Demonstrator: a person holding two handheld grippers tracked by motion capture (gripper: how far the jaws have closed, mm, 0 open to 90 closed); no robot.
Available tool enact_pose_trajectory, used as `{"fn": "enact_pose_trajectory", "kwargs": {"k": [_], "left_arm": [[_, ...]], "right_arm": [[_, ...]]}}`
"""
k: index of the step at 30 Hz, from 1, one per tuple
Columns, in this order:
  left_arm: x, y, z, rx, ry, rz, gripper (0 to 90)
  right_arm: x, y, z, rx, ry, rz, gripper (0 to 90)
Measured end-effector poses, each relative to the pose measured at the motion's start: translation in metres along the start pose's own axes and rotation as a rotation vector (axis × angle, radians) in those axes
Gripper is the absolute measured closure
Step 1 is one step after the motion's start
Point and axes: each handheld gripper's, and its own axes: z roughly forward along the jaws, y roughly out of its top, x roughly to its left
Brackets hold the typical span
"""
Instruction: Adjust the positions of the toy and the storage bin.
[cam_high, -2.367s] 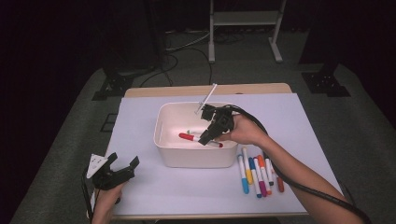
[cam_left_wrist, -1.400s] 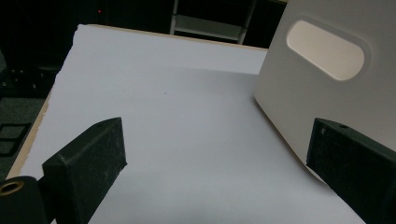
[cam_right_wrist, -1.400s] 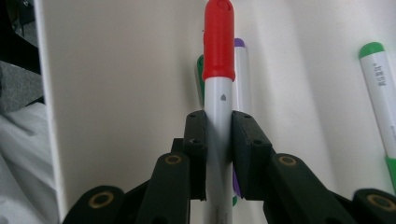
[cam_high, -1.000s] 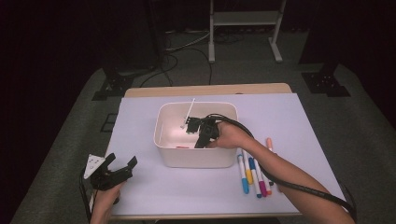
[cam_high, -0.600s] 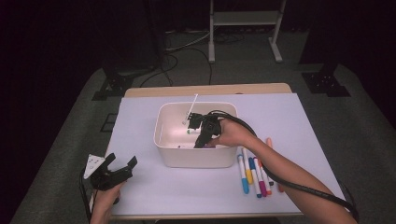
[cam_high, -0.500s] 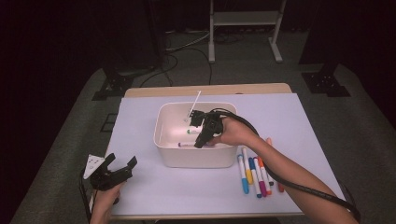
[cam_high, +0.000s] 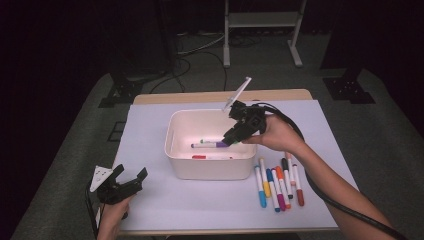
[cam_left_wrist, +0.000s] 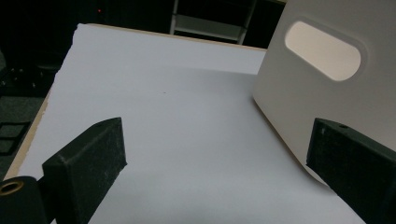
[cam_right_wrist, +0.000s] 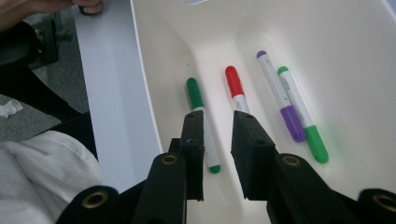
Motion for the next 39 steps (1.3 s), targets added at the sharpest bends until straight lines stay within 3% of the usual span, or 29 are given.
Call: {"fn": "enact_pose_trajectory", "kwargs": {"k": [10, 17, 25, 29, 39], "left_arm": [[-0.001, -0.001, 0.0, 0.006, 0.002, -0.001, 3.3], [-0.002, -0.001, 0.0, 0.009, 0.002, 0.001, 3.3], [-0.003, -0.001, 0.001, 0.016, 0.002, 0.008, 3.3], [-0.003, -0.001, 0.001, 0.016, 0.003, 0.007, 3.3], [-0.003, -0.001, 0.001, 0.015, 0.005, 0.004, 3.3]], "right_arm": [[-0.003, -0.052, -0.046, -0.103, -0.049, 0.067, 72.5], [-0.016, -0.104, -0.06, -0.146, -0.068, 0.166, 71.9], [-0.031, -0.174, -0.048, -0.162, -0.109, 0.309, 70.9], [-0.035, -0.205, -0.035, -0.141, -0.133, 0.373, 69.4], [-0.035, -0.249, -0.002, -0.068, -0.215, 0.46, 63.7]]}}
